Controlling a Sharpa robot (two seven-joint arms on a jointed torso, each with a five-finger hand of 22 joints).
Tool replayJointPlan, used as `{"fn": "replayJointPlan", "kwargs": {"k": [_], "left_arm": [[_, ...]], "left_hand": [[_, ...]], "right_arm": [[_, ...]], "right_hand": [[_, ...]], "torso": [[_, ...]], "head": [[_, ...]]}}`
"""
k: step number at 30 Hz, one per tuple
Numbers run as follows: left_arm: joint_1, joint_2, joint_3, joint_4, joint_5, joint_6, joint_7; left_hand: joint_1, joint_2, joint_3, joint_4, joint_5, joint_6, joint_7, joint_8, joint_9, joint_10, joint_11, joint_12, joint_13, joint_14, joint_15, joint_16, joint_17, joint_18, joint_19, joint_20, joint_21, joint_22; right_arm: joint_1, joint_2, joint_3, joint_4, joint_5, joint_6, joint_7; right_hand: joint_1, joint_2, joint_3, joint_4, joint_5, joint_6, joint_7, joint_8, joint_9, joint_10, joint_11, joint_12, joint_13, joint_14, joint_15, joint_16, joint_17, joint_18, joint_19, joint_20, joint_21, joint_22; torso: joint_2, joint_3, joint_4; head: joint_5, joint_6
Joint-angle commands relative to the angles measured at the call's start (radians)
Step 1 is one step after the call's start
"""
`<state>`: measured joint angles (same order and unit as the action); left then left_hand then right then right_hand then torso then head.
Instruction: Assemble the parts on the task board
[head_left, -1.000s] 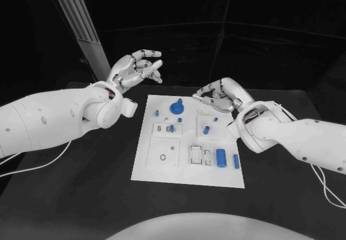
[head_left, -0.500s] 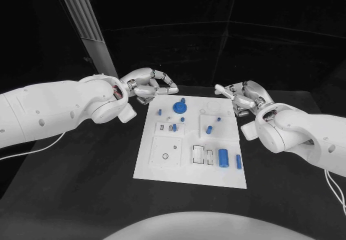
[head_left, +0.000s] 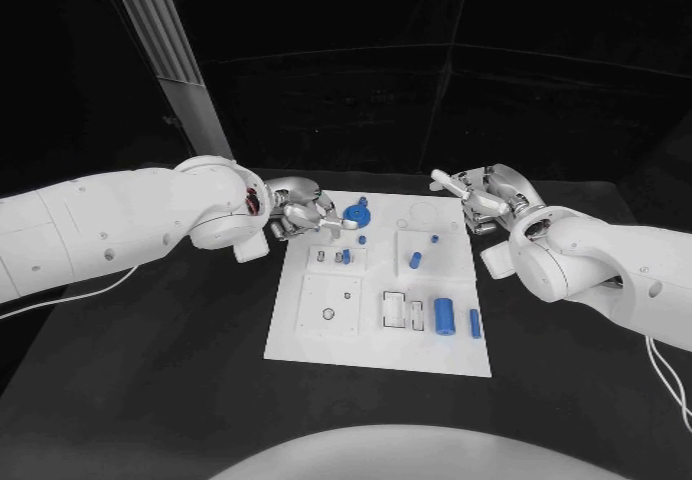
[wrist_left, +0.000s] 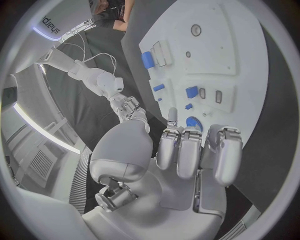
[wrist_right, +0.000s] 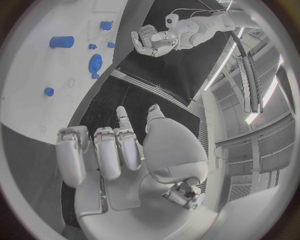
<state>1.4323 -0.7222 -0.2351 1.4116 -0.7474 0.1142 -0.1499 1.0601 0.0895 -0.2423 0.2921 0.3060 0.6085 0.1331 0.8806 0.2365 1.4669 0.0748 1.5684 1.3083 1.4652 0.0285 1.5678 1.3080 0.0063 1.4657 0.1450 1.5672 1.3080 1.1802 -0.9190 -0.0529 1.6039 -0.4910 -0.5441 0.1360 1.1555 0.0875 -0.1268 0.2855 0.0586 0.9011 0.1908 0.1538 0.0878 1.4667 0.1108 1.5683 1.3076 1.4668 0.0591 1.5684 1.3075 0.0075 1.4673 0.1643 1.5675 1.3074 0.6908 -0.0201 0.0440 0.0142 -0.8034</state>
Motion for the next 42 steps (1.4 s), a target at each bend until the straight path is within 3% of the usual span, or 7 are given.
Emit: {"fn": "replayJointPlan", "kwargs": {"k": [1,5,8,12,16,22,42], "left_arm": [[-0.002,0.019,0.001,-0.019,-0.038,0.101,-0.158],[-0.007,0.045,0.001,-0.043,-0.039,0.133,-0.217],[-0.012,0.066,0.001,-0.061,-0.039,0.167,-0.262],[-0.018,0.092,0.001,-0.081,-0.039,0.193,-0.297],[-0.023,0.111,0.001,-0.099,-0.039,0.194,-0.308],[-0.028,0.130,0.001,-0.116,-0.039,0.185,-0.314],[-0.037,0.171,0.001,-0.162,-0.039,0.174,-0.307]], "left_hand": [[-0.010,0.003,-0.007,0.001,0.004,0.002,-0.007,0.012,0.020,0.104,-0.009,0.002,0.262,0.106,-0.009,0.003,0.263,-0.006,0.105,-0.008,0.004,0.263],[-0.017,0.007,-0.009,0.002,0.003,0.002,-0.010,0.016,0.032,0.104,-0.012,0.002,0.262,0.106,-0.013,0.003,0.263,-0.006,0.105,-0.012,0.004,0.263],[-0.046,0.023,-0.023,0.001,-0.069,-0.004,-0.014,0.017,0.059,0.104,-0.017,0.002,0.262,0.106,-0.019,0.003,0.263,-0.006,0.105,-0.020,0.004,0.263],[-0.072,0.048,-0.034,0.002,-0.088,-0.003,-0.016,0.013,0.081,0.104,-0.020,0.002,0.262,0.106,-0.022,0.003,0.263,-0.006,0.105,-0.024,0.004,0.263],[-0.069,0.073,-0.039,0.000,-0.025,0.006,-0.020,-0.005,0.102,0.104,-0.024,0.002,0.262,0.106,-0.026,0.003,0.263,-0.006,0.105,-0.028,0.004,0.263],[-0.056,0.080,-0.046,0.000,0.031,0.016,-0.022,-0.026,0.120,0.104,-0.026,0.002,0.262,0.106,-0.028,0.003,0.263,-0.006,0.105,-0.030,0.004,0.263],[-0.012,0.088,-0.046,-0.001,0.102,0.033,-0.026,-0.062,0.153,0.104,-0.030,0.002,0.262,0.106,-0.032,0.003,0.263,-0.006,0.105,-0.034,0.004,0.263]], "right_arm": [[0.001,0.003,0.000,-0.005,-0.003,0.027,-0.007],[0.000,0.006,-0.001,-0.009,-0.014,0.032,-0.022],[-0.002,0.010,-0.001,-0.013,-0.023,0.036,-0.032],[-0.004,0.014,-0.001,-0.016,-0.035,0.040,-0.043],[-0.005,0.016,-0.002,-0.018,-0.041,0.043,-0.052],[-0.006,0.018,-0.002,-0.021,-0.053,0.044,-0.064],[-0.013,0.025,-0.004,-0.028,-0.071,0.059,-0.098]], "right_hand": [[0.013,0.003,-0.008,0.001,-0.005,-0.006,-0.001,0.004,0.001,0.104,0.008,0.003,0.263,0.104,0.002,0.002,0.263,-0.007,0.104,0.007,0.003,0.263],[0.020,0.004,-0.010,0.001,-0.004,-0.008,-0.001,0.006,0.001,0.104,0.008,0.003,0.263,0.104,0.002,0.002,0.263,-0.007,0.104,0.007,0.003,0.263],[0.046,0.011,-0.013,0.000,-0.003,-0.012,-0.002,0.014,0.002,0.104,0.007,0.003,0.263,0.104,0.002,0.002,0.263,-0.007,0.104,0.007,0.003,0.263],[0.051,0.013,-0.014,0.001,-0.003,-0.013,-0.002,0.015,0.003,0.104,0.007,0.003,0.263,0.104,0.002,0.002,0.263,-0.007,0.104,0.007,0.003,0.263],[0.053,0.013,-0.015,0.001,-0.002,-0.013,-0.002,0.016,0.003,0.104,0.007,0.003,0.263,0.104,0.002,0.002,0.263,-0.007,0.104,0.006,0.003,0.263],[0.054,0.014,-0.015,0.001,-0.002,-0.014,-0.002,0.017,0.003,0.104,0.007,0.003,0.263,0.104,0.002,0.002,0.263,-0.007,0.104,0.006,0.003,0.263],[0.062,0.018,-0.017,0.002,0.000,-0.017,-0.002,0.019,0.003,0.104,0.007,0.003,0.263,0.104,0.001,0.002,0.263,-0.007,0.104,0.006,0.003,0.263]], "torso": [[0.001,0.0010,0.0011],[0.001,0.0006,0.0015],[0.002,0.0002,-0.0003],[0.004,0.0002,-0.0044],[0.004,0.0005,-0.0055],[0.003,0.0004,-0.0040],[0.003,0.0008,-0.0029]], "head": [[-0.003,-0.002],[-0.005,-0.002],[-0.005,-0.004],[-0.002,-0.004],[-0.002,-0.006],[-0.007,-0.007],[-0.011,-0.008]]}}
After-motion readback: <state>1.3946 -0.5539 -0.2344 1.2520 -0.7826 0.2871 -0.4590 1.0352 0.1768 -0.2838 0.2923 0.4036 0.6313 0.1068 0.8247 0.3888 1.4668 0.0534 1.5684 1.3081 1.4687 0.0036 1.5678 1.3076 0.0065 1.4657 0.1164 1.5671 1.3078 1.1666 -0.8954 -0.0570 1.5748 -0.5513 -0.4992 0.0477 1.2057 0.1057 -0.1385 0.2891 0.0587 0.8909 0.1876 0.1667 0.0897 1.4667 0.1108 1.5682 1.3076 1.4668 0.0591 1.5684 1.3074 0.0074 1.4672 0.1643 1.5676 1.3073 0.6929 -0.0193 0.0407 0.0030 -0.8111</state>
